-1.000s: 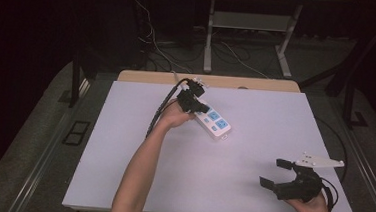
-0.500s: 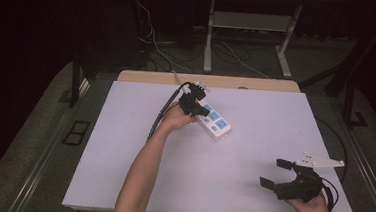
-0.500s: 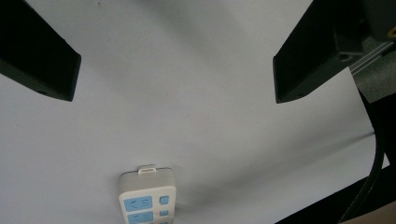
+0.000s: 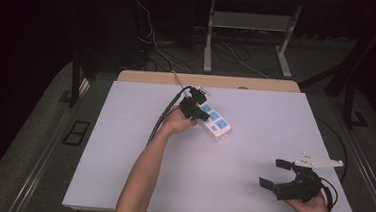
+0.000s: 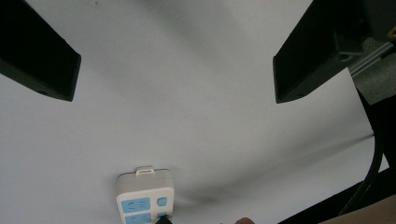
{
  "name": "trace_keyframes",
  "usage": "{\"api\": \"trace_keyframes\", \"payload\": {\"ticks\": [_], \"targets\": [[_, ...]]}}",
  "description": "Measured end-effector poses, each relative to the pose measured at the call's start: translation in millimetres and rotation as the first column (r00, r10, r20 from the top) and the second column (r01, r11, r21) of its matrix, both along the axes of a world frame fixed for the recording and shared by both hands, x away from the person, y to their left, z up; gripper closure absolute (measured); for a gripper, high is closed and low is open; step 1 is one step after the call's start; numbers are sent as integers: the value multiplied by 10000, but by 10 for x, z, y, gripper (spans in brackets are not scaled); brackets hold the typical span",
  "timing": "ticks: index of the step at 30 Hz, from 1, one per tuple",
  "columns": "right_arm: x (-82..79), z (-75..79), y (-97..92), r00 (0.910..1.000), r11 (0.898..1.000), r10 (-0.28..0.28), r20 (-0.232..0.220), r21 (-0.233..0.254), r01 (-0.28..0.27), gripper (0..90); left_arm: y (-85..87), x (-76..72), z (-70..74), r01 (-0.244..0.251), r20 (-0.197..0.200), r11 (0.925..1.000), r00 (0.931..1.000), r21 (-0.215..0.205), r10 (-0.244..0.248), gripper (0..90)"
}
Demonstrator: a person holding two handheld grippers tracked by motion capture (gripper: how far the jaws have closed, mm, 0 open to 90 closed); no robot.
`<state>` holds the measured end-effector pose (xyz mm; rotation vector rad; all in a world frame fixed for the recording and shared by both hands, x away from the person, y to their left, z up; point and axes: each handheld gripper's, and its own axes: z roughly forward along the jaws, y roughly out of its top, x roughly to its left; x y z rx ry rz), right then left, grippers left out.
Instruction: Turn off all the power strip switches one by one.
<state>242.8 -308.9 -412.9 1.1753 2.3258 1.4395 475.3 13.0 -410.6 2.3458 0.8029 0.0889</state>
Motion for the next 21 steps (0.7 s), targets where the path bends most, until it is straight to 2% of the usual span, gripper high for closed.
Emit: {"api": "trace_keyframes", "payload": {"ticks": [8, 14, 21], "targets": [[2, 0, -2, 10000, 10000, -9, 5, -6, 9, 8, 8, 11, -7, -13, -109, 10000, 9999, -86, 12, 894], [-2, 0, 14, 10000, 10000, 31, -7, -35, -31, 8, -11, -12, -2, -15, 18, 10000, 10000, 54, 15, 895], [-2, 1, 20, 10000, 10000, 35, 4, -29, -35, 8, 20, -19, -26, 43, 110, 9998, 9999, -201, -41, 896]]}}
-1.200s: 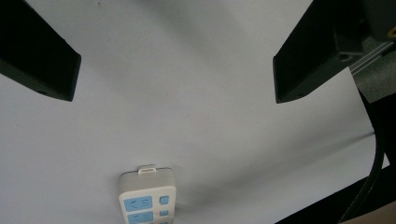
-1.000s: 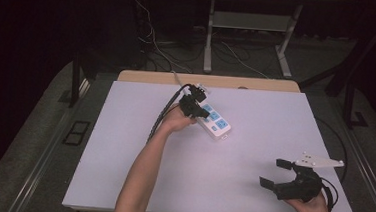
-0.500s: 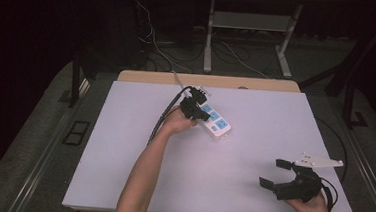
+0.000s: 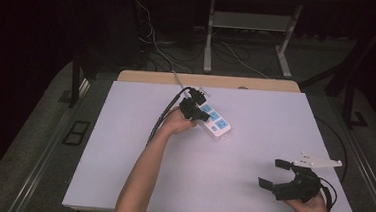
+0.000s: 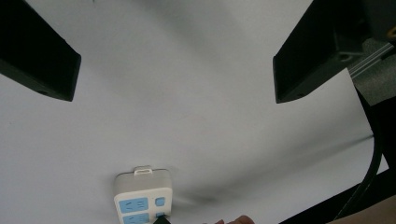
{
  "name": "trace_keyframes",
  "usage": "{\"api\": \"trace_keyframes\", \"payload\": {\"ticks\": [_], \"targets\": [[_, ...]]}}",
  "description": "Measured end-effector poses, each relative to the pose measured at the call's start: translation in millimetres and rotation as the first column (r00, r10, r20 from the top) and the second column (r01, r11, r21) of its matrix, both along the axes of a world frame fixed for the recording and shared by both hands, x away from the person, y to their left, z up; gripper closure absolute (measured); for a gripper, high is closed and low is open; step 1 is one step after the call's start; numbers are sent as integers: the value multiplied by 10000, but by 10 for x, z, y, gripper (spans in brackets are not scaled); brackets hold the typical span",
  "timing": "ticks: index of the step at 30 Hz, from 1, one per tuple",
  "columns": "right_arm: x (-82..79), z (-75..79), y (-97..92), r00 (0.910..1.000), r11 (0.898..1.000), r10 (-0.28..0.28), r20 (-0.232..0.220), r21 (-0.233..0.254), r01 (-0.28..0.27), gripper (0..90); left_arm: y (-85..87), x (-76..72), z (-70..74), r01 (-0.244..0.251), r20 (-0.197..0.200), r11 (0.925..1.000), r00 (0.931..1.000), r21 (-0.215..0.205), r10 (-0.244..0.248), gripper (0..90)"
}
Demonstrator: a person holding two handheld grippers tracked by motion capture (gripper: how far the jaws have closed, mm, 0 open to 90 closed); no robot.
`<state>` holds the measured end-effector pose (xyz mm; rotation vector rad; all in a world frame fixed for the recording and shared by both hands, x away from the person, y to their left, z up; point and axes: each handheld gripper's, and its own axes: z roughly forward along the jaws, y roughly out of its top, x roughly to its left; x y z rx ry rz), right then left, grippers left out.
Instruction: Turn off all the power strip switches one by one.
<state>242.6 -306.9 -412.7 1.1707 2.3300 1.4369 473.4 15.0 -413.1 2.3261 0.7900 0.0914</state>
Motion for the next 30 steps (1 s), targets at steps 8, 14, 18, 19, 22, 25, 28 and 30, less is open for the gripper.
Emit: {"api": "trace_keyframes", "payload": {"ticks": [8, 14, 18, 19, 22, 25, 28, 30], "targets": [[-1, 1, 3, 10000, 10000, -15, 14, 5, 15, 8, -12, -9, 5, -67, 30, 9999, 10000, 131, 66, 897], [0, 1, 7, 10000, 10000, -1, 21, 11, 1, 8, -22, -15, 7, -166, 23, 9996, 9999, 219, 166, 897], [-3, 5, 3, 10000, 10000, -19, 18, 26, 19, 8, -16, -13, -3, -244, -51, 9996, 9997, 145, 245, 898], [-4, 6, 2, 10000, 10000, -18, 23, 27, 18, 8, -17, -15, -2, -244, -19, 9995, 9997, 177, 244, 898], [-5, 7, -3, 10000, 10000, -26, 30, 21, 26, 8, -22, -18, 0, -259, 13, 9995, 9997, 205, 258, 897], [-4, 6, -8, 10000, 10000, -35, 33, 31, 35, 8, -21, -18, 1, -259, 14, 9995, 9997, 200, 259, 897], [4, 2, -12, 10000, 10000, -37, 43, 15, 36, 8, -21, -16, 4, -239, 7, 9995, 9997, 202, 239, 896], [9, 0, -12, 10000, 10000, -44, 20, 8, 44, 8, -13, -10, -1, -274, -70, 9996, 9996, 83, 275, 896]]}}
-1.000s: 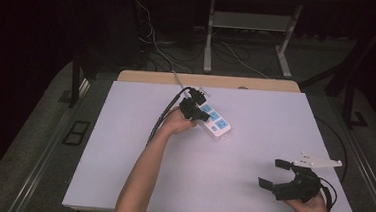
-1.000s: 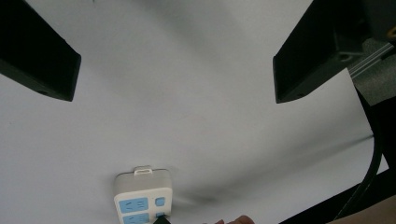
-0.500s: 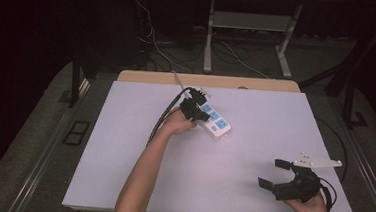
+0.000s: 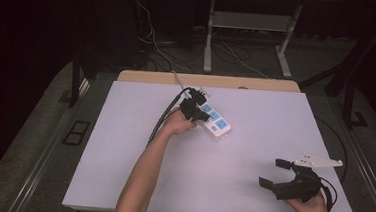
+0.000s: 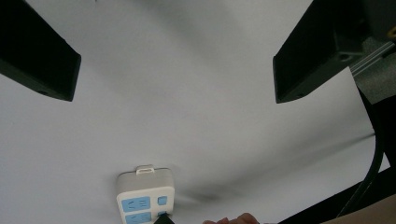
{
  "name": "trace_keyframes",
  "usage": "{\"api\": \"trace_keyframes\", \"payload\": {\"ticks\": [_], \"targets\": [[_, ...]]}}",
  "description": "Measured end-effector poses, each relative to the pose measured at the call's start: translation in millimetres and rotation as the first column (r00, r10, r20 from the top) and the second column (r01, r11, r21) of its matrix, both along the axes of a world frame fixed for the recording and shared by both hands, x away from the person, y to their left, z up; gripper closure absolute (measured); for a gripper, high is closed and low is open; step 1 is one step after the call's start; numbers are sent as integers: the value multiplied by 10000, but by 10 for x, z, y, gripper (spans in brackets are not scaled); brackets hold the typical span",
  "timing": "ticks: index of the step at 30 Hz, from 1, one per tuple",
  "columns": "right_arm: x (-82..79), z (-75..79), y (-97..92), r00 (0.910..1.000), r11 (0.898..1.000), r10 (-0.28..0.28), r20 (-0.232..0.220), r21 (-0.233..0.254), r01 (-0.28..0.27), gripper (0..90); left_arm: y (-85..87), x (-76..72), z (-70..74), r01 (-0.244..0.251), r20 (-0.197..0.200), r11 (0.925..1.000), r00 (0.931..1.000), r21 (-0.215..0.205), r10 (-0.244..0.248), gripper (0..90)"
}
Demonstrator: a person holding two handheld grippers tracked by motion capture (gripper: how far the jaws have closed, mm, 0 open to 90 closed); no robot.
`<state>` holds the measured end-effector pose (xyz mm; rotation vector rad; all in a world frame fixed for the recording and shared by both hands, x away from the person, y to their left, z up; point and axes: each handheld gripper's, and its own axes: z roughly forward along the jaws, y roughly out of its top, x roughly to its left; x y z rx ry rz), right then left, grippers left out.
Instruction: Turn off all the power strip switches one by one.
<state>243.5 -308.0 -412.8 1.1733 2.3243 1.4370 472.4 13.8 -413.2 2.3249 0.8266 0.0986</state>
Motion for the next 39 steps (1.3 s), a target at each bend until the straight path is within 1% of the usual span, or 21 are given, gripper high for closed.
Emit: {"api": "trace_keyframes", "payload": {"ticks": [5, 9, 10, 11, 12, 13, 14, 16, 21, 23, 26, 28, 31, 34, 39], "targets": [[3, 1, -3, 10000, 10000, -8, -14, 7, 8, 8, -30, -23, 13, 55, 234, 9996, 9997, 280, -62, 895], [-5, 6, -11, 10000, 10000, -45, -4, 33, 45, 8, -29, -23, 14, 7, 209, 9996, 9998, 265, -12, 895], [-6, 6, -13, 10000, 10000, -49, -5, 39, 49, 8, -18, -20, 20, 35, 230, 9998, 9997, 174, -39, 895], [-6, 6, -16, 10000, 10000, -60, 4, 39, 60, 8, -7, -19, 42, -121, 236, 9999, 9996, -113, 124, 895], [-4, 6, -20, 10000, 10000, -60, 20, 45, 59, 8, -10, -19, 56, -30, 344, 10000, 9994, 45, 29, 894], [-2, 6, -25, 10000, 10000, -70, 25, 58, 70, 8, -15, -26, 67, 48, 443, 9999, 9990, 115, -53, 894], [1, 5, -28, 10000, 9999, -78, 15, 68, 78, 8, -11, -31, 87, 44, 452, 10000, 9990, -44, -42, 894], [6, 2, -35, 10000, 9999, -95, 1, 73, 95, 8, 0, -41, 149, 42, 629, 9995, 9980, -326, -21, 894], [12, -1, -38, 9999, 9999, -128, -4, 80, 128, 8, -26, -37, 339, 245, 908, 9990, 9956, -365, -211, 894], [9, 0, -38, 9999, 9999, -145, -7, 83, 145, 8, -26, -26, 403, 299, 1026, 9992, 9944, -282, -269, 894], [9, 0, -41, 9999, 9998, -159, -6, 83, 159, 8, -4, 0, 471, 233, 1145, 9995, 9932, -224, -206, 894], [8, 1, -45, 9999, 9998, -168, 0, 81, 168, 8, 28, 28, 507, 160, 1221, 9998, 9924, -87, -148, 894], [8, 1, -52, 9998, 9998, -183, 2, 78, 183, 8, 92, 76, 555, -70, 1308, 10000, 9914, -35, 74, 894], [10, 1, -53, 9998, 9998, -193, -4, 78, 193, 8, 156, 122, 587, -175, 1361, 9998, 9906, 72, 163, 894], [10, 0, -54, 9997, 9997, -235, -15, 65, 235, 8, 263, 178, 615, -433, 1391, 9990, 9894, 92, 416, 894]]}}
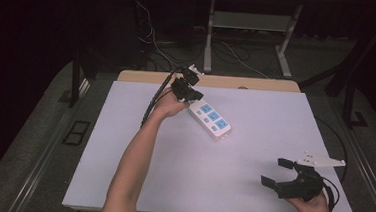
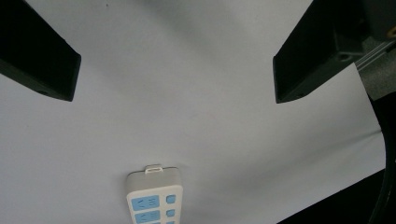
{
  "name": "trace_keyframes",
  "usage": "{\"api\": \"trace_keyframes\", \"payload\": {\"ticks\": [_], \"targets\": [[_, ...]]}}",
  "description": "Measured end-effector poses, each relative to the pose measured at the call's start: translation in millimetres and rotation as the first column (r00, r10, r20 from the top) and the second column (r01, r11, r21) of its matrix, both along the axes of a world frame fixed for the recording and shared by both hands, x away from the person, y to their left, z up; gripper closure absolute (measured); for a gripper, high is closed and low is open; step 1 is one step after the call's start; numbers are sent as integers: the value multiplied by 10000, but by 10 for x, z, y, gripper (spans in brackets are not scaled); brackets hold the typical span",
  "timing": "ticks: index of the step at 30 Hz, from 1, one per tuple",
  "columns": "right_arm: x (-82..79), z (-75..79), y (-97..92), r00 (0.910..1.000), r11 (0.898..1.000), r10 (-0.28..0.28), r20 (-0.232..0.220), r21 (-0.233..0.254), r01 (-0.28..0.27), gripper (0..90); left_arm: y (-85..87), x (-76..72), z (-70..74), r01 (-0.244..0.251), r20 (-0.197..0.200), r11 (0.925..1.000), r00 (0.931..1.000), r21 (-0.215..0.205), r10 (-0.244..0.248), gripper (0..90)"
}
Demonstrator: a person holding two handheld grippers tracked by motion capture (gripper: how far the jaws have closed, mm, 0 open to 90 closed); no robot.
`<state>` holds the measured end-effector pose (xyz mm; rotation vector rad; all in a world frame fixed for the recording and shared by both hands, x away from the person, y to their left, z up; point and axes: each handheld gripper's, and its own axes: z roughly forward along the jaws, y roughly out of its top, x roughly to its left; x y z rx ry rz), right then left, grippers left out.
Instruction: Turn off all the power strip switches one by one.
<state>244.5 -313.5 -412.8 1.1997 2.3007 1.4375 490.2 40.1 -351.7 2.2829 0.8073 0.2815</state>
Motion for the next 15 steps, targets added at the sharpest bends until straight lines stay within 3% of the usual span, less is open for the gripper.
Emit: {"api": "trace_keyframes", "payload": {"ticks": [9, 15], "targets": [[-4, 1, 0, 10000, 10000, -25, 6, -14, 25, 8, 74, 46, -59, -201, -54, 9998, 9998, 1, 201, 894], [-4, 1, -5, 10000, 10000, -35, 14, 10, 35, 8, 80, 89, -188, -272, -237, 9996, 9993, 110, 275, 894]]}}
